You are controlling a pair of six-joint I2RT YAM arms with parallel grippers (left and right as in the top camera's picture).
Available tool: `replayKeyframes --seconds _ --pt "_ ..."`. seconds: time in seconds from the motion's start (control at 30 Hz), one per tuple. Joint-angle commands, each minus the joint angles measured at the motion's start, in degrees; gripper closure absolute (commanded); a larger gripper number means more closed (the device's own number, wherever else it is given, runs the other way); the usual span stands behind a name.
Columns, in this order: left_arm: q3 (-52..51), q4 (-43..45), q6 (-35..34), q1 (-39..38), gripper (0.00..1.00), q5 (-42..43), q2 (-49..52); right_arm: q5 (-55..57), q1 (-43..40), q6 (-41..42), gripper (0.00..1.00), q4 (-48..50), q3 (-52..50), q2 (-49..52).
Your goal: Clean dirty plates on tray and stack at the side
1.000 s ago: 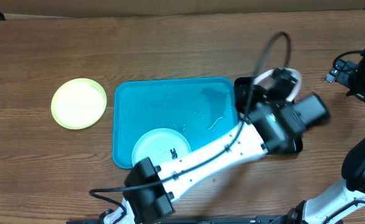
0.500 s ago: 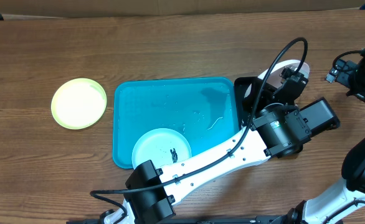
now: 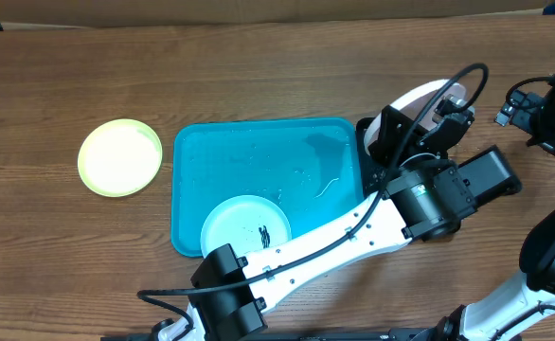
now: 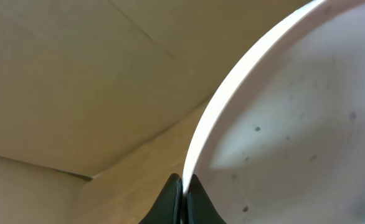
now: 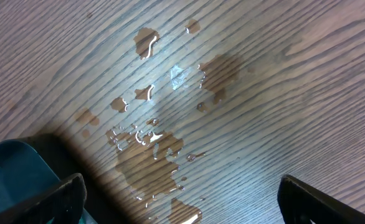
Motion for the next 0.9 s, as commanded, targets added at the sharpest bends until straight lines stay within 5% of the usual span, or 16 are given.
replayKeyframes --seconds 0.0,0.87 --pt "1.6 0.4 1.7 -1.6 0.96 -3.7 0.2 0.0 -0.1 0.2 0.0 0.2 0.4 -0.9" --pt "1.6 2.9 -3.2 2.6 0.96 -6.2 0.2 0.0 -0.1 0.2 0.0 0.2 0.4 -0.9"
